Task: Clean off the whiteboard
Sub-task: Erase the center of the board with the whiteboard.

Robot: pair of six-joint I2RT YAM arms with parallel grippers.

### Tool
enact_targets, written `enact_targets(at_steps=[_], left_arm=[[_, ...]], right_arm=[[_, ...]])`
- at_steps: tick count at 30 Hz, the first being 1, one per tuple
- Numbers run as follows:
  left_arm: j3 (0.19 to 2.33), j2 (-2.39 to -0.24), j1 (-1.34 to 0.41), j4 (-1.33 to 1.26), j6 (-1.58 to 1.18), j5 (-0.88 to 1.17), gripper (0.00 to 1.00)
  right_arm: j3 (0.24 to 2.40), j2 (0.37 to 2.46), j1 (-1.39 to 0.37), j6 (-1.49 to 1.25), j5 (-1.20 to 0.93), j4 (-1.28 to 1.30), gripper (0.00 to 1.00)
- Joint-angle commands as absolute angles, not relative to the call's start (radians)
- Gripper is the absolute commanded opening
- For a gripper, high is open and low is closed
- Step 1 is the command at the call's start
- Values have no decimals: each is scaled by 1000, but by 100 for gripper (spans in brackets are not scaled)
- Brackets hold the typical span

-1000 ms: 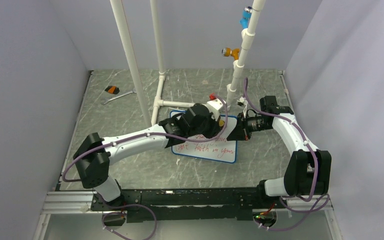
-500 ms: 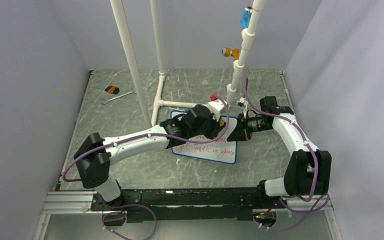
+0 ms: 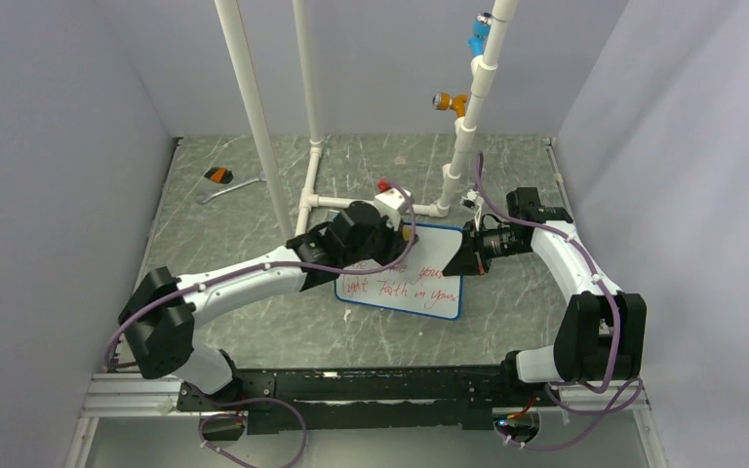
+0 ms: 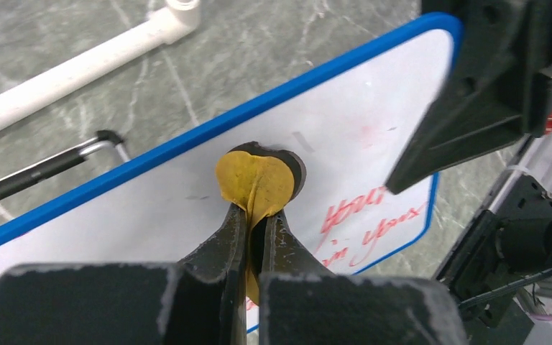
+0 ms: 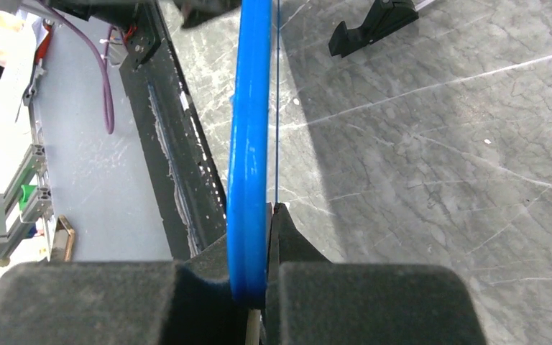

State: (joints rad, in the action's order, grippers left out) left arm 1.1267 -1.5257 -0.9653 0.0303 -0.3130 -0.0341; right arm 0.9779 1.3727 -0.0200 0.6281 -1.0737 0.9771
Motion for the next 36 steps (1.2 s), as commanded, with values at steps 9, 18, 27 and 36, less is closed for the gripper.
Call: enact_targets(at_steps=[9, 18, 27, 36], left_arm=[[757, -1262, -858, -140, -388, -129, 0], [675, -1261, -825, -294, -420, -261, 0], [913, -1471, -964, -349, -380, -214, 0], [1094, -1609, -1065, -343, -379, -198, 0]], right_arm=[[1003, 1362, -36, 690, -1097, 1023, 0], [1003, 1360, -36, 686, -1095, 1019, 0], [1003, 1363, -35, 687, -1096, 1021, 0], [1005, 1362, -35, 692, -1097, 1025, 0]])
